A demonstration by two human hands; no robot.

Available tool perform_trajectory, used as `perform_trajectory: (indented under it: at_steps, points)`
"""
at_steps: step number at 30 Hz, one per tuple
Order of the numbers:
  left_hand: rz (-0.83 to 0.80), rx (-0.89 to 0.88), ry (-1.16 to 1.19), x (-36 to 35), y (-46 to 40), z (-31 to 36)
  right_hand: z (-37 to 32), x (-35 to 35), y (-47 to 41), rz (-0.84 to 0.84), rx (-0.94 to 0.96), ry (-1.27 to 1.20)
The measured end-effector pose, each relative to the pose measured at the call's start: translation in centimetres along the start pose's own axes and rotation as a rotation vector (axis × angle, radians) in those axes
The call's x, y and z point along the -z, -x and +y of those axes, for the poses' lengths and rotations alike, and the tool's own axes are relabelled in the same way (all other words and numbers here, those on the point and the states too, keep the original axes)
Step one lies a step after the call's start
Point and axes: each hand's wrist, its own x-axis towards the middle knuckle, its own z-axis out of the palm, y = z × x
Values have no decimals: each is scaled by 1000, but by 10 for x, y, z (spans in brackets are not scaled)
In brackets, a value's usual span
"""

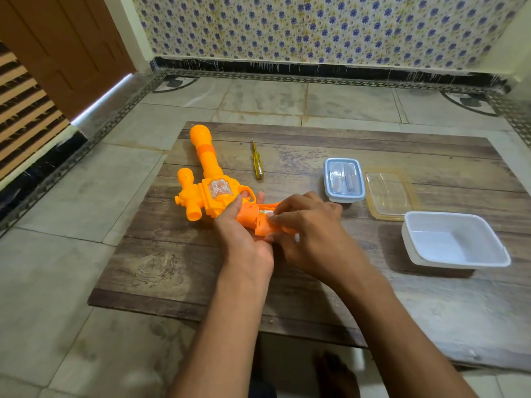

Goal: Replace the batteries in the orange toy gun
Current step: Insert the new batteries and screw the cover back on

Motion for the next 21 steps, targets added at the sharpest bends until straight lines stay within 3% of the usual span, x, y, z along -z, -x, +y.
perform_trajectory:
  at_steps: [10,15,21]
  points:
    - [-2,-13,67,3,-9,-1,-2,-13,0,152,-70,-13]
    - [-8,-44,74,8,-16,-3,-4,-10,-5,188,-174,-244]
    - [-8,-65,84,5,-8,-3,-4,-5,-6,229,-182,-245]
